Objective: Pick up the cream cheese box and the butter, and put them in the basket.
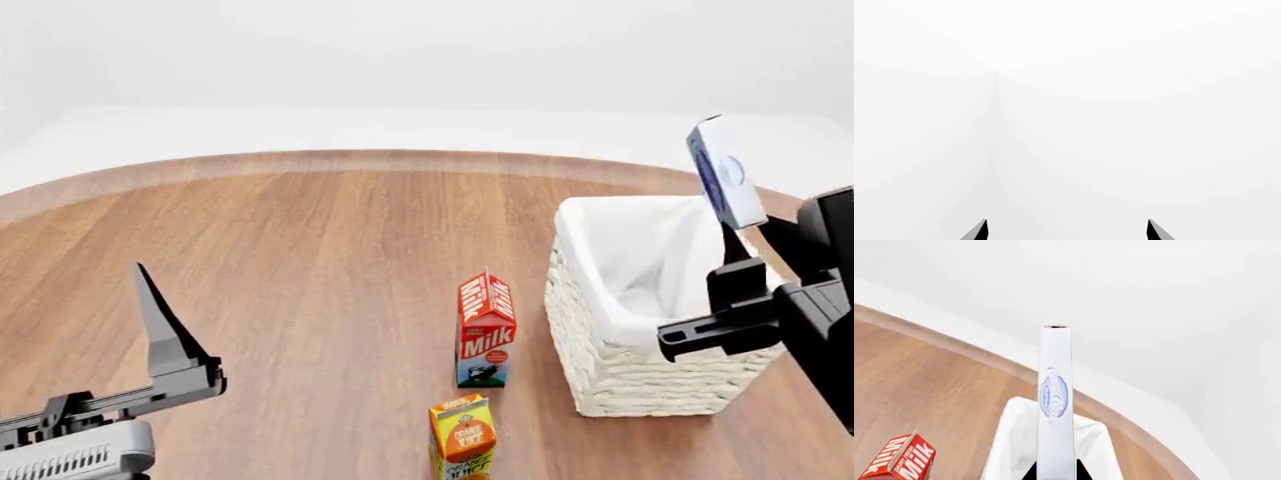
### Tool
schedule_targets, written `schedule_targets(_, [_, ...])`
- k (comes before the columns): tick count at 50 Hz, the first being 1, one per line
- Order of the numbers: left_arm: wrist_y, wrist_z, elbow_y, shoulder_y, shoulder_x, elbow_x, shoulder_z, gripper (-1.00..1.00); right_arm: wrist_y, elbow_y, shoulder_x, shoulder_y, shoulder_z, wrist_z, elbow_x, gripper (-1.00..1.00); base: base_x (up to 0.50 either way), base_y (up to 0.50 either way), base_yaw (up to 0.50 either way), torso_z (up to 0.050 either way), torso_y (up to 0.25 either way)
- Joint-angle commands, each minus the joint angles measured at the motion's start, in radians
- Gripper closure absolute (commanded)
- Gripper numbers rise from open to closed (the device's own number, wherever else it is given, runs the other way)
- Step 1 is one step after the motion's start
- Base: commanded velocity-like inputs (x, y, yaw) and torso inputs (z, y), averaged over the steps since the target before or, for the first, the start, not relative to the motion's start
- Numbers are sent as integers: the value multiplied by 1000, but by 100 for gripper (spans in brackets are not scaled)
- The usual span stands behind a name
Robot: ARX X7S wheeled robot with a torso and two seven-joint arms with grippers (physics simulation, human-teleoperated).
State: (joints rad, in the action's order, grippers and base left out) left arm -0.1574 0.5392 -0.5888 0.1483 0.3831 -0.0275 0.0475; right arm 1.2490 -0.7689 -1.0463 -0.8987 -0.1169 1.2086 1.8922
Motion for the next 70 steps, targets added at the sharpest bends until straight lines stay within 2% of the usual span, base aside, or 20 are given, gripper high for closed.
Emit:
schedule_targets(1, [-2, 2, 3, 0, 2, 0, 3, -100, 31, 88, -20, -70, -1, -45, -33, 100, 0, 0, 0, 0, 0])
schedule_targets(13, [2, 5, 1, -1, 5, 0, 7, -100, 79, 212, 1, -109, -40, -153, -100, 100, 0, 0, 0, 0, 0])
schedule_targets(18, [5, 5, 0, -2, 6, -1, 9, -100, 137, 291, 32, -210, -98, -195, -154, 100, 0, 0, 0, 0, 2])
schedule_targets(27, [9, 8, 0, -4, 7, -3, 12, -100, 183, 419, 89, -260, -174, -335, -246, 100, 0, 0, 0, 0, 0])
schedule_targets(36, [13, 10, 1, -8, 8, -4, 16, -100, 139, 537, 117, -248, -176, -312, -154, 100, 0, 0, 0, 0, 1])
schedule_targets(54, [13, 14, 4, -8, 12, -6, 19, -100, 93, 675, 153, -224, -207, -368, -219, 100, 0, 0, 0, 0, 1])
schedule_targets(70, [8, 18, 10, -8, 14, -6, 23, -100, 72, 756, 183, -216, -284, -464, -363, 100, 0, 0, 0, 0, 1])
